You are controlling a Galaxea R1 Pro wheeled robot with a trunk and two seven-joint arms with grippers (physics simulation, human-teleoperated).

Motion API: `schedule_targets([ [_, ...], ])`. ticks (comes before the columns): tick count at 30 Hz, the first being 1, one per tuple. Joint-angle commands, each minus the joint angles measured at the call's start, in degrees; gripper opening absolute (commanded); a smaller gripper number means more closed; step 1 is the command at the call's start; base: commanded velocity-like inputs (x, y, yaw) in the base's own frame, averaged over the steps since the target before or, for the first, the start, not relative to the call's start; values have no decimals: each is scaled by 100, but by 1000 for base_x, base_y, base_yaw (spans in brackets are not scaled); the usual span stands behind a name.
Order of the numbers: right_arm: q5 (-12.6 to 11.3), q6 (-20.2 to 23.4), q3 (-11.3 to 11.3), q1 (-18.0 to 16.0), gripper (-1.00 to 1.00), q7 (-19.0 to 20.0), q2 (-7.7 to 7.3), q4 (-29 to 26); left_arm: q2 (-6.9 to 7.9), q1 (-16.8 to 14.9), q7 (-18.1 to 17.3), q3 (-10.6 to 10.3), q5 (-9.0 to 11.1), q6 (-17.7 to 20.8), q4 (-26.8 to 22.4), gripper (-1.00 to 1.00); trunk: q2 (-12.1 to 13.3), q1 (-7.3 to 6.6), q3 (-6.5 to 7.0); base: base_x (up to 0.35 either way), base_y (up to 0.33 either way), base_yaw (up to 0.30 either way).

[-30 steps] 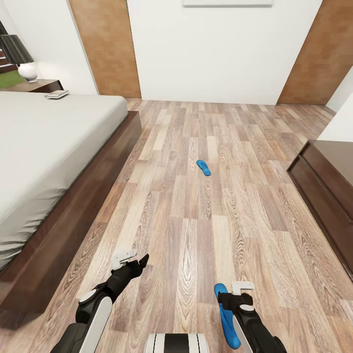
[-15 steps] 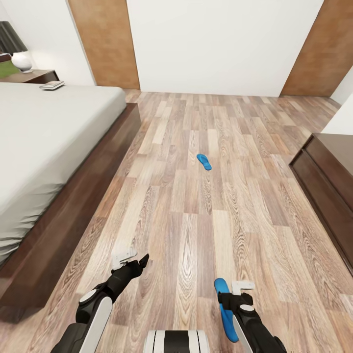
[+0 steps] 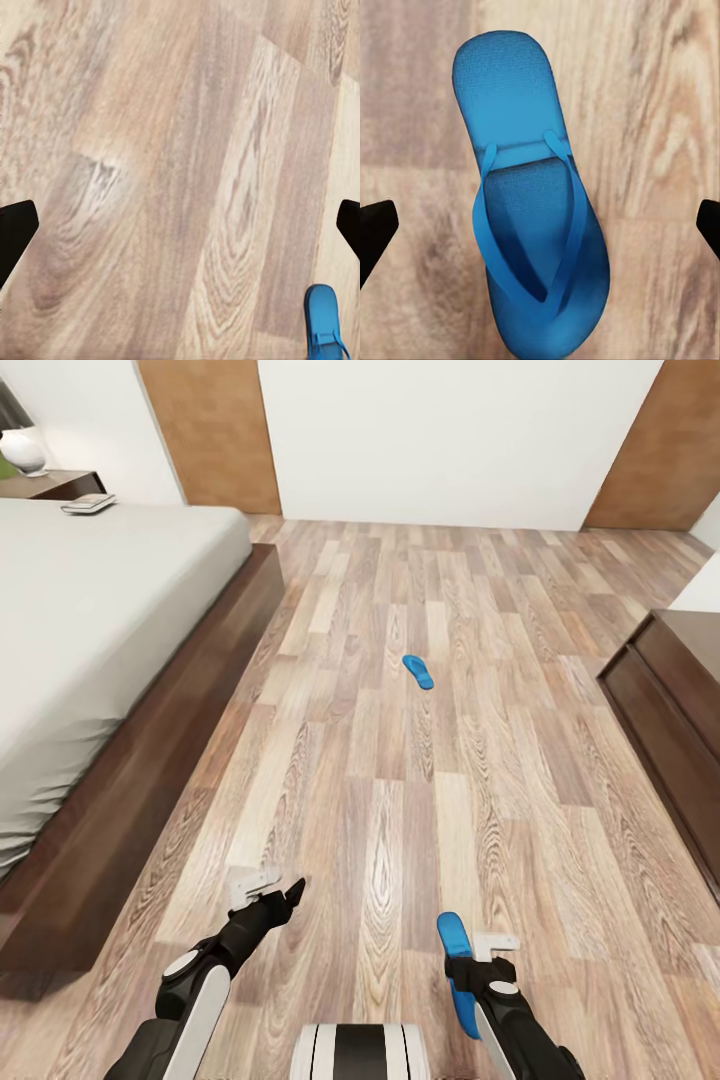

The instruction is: In the bedroom, move the book from the bed onto either nightstand, and place the two sandals side by side next to the bed.

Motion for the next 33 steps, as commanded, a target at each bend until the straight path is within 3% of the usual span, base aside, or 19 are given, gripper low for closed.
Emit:
schedule_targets([
  [1, 21, 39, 1, -1, 100, -15, 2, -12, -1, -2, 23, 0, 56, 28, -9, 100, -3, 1, -27, 0, 0, 0],
  [16, 20, 39, 1, -1, 100, -14, 2, -16, 3, -2, 21, 0, 63, 28, -15, 100, -23, 40, -359, 0, 0, 0],
  [21, 23, 39, 1, -1, 100, -14, 2, -16, 1, -2, 21, 0, 63, 28, -15, 100, -23, 40, -359, 0, 0, 0],
  [33, 21, 39, 1, -1, 100, -14, 2, -16, 3, -2, 20, 0, 64, 28, -15, 100, -39, 71, -625, 0, 0, 0],
])
